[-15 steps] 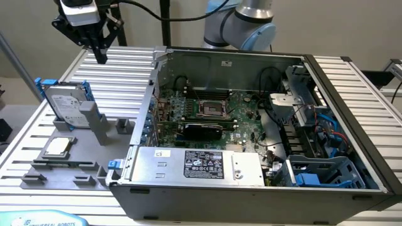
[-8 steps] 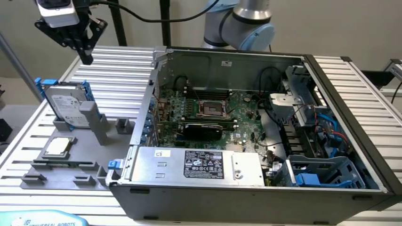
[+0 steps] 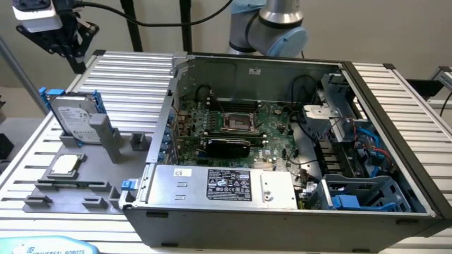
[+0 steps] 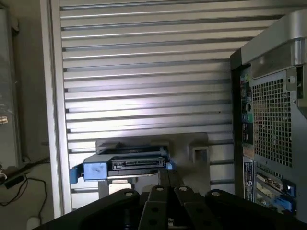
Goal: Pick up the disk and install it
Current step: 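Reach for the disk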
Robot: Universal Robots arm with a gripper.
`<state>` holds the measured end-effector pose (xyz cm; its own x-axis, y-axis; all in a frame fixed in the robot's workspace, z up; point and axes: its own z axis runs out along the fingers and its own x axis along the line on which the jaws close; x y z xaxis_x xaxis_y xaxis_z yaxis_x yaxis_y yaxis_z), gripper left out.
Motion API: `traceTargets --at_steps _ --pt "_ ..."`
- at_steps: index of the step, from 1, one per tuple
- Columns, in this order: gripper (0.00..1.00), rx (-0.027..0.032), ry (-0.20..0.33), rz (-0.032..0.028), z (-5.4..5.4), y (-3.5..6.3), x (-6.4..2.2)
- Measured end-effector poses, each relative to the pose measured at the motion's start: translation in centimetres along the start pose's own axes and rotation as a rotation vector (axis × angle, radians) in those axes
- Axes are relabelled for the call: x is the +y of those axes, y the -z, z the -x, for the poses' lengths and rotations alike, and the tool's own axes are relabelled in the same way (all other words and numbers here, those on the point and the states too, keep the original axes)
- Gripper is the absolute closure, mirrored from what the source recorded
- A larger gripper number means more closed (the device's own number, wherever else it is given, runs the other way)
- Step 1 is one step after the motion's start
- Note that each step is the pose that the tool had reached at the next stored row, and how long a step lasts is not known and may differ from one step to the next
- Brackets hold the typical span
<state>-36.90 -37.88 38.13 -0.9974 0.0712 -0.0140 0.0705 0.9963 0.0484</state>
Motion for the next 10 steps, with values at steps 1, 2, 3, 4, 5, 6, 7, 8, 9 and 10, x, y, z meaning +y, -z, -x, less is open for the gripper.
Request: traceTargets --at_steps 1,2,3,4,5,6,7,8,9,10 --pt "0.89 0.0006 0.0 -0.0001 -0.4 -0.03 -0.03" --pt "0.89 0.0013 0.0 -0.0001 -0.9 -0.07 -0.07" --pt "0.89 0.0018 0.0 -0.0001 -1.4 -0.11 -0.1" --pt "0.89 0.0024 0.0 -0.0002 -1.8 -0.15 -0.14" --pt "0.89 0.003 0.0 -0.0002 -2.3 -0.18 -0.17" --pt "0.89 0.0036 0.0 -0.0003 -2.7 -0.22 -0.21" --pt "0.89 0.0041 0.0 -0.0003 -3.2 -0.27 -0.24" --pt "0.89 0.0046 0.0 -0.0003 -3.6 -0.31 -0.27" --pt "0.89 0.0053 0.0 -0.0005 -4.1 -0.36 -0.31" --pt "0.89 0.0058 0.0 -0.0004 -4.5 -0.41 -0.34"
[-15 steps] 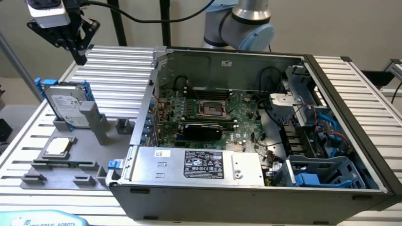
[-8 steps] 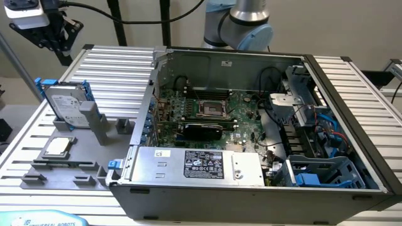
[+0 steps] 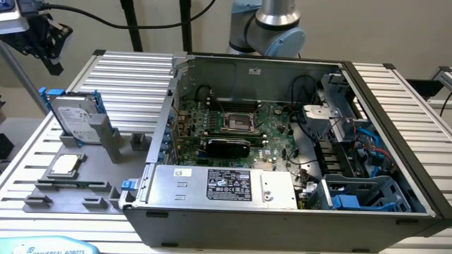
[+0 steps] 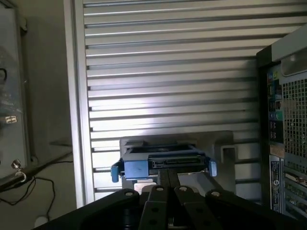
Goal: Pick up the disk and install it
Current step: 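Reach for the disk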
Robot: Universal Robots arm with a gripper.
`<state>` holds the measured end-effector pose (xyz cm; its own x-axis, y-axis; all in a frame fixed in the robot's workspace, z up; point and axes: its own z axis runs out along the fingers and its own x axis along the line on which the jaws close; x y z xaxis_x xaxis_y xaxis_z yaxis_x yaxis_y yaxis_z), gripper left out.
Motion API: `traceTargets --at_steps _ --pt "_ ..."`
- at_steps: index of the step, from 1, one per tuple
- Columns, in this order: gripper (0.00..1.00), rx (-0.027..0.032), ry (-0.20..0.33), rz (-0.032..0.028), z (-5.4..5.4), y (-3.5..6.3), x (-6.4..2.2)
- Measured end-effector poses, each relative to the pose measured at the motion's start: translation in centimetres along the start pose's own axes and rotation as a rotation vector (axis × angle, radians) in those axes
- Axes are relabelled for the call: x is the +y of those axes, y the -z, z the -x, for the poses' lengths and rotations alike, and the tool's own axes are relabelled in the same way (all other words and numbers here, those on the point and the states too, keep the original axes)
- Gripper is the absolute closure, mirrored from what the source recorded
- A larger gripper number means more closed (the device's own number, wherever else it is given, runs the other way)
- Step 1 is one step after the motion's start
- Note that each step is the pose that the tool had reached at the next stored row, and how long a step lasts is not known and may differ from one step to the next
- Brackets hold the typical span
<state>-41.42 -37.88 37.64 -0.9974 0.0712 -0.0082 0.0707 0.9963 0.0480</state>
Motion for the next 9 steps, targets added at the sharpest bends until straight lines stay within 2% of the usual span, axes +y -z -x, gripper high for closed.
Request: traceTargets --at_steps 6,9 --pt "0.89 0.0025 0.001 -0.0003 -2.6 -0.37 -0.19" --pt "0.89 0.0031 0.012 -0.0001 -2.9 -0.46 -0.12"
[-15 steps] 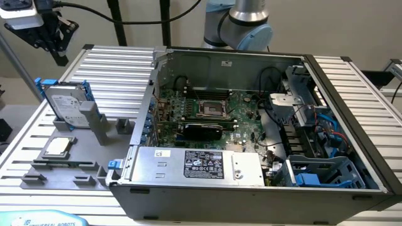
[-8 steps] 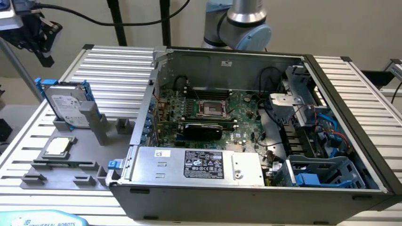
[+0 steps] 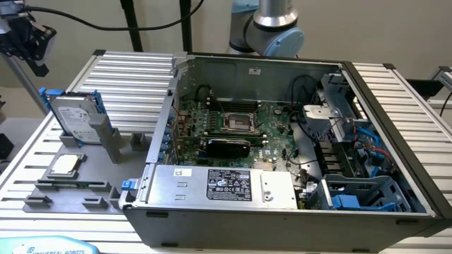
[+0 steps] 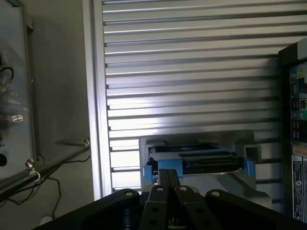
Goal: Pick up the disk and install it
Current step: 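Reach for the disk, then pick up the disk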
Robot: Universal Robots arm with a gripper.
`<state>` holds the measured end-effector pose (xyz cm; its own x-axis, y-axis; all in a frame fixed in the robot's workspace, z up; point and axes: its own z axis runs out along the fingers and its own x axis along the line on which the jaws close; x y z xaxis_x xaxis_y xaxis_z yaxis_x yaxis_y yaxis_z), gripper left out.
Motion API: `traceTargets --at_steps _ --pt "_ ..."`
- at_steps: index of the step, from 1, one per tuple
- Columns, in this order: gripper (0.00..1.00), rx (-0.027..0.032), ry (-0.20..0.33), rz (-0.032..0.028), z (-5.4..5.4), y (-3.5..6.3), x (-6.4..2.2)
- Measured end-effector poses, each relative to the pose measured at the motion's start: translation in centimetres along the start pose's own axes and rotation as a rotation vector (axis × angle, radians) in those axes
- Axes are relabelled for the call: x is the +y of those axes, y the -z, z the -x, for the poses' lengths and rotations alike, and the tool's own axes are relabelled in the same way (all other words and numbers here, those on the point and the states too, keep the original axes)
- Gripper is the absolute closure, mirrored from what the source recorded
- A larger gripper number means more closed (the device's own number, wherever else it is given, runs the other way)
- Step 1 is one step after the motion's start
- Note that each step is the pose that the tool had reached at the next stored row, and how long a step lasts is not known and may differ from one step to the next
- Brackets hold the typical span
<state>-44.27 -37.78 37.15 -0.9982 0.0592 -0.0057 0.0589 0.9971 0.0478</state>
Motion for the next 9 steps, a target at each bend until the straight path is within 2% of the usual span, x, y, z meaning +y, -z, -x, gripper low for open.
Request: traceTargets --at_steps 4,9 --pt "0.89 0.0014 0.023 0.0001 -0.01 -0.04 0.12" --pt "0.89 0.002 0.023 0.0001 -0.01 -0.04 0.13"
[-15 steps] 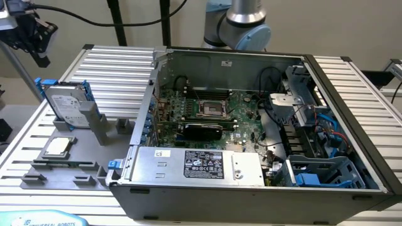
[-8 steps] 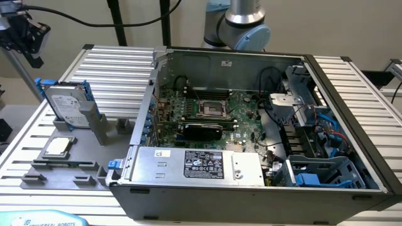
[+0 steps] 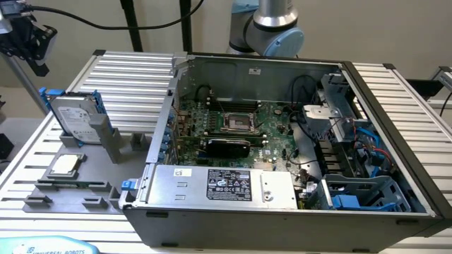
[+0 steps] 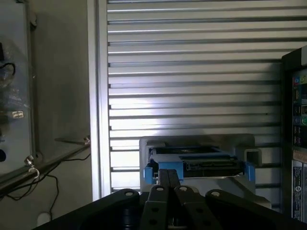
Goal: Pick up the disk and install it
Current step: 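Pick up the disk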
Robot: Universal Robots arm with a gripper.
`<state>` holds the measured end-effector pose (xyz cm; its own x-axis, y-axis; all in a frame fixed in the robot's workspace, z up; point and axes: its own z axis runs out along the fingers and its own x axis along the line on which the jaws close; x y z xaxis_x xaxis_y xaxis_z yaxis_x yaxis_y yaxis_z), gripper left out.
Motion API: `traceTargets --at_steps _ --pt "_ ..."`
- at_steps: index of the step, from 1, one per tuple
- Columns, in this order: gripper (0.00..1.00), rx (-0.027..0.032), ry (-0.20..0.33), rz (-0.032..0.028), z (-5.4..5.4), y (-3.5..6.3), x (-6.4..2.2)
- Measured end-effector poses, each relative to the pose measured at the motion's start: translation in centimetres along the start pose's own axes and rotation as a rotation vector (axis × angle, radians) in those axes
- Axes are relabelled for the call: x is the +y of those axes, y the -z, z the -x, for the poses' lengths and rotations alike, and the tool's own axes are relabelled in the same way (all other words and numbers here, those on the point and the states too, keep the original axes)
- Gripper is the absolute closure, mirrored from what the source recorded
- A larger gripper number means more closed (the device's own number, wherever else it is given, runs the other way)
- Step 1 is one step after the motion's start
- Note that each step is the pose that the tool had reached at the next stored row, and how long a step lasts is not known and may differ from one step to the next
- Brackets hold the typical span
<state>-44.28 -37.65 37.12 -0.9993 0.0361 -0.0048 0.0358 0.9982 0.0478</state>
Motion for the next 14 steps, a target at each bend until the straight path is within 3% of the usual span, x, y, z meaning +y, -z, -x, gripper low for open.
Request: traceTargets --at_steps 10,14 --pt "0.89 -0.0001 0.0 0.0 0.0 0.0 0.0" --pt "0.89 0.0006 0.006 0.0 1.1 -0.05 0.04"
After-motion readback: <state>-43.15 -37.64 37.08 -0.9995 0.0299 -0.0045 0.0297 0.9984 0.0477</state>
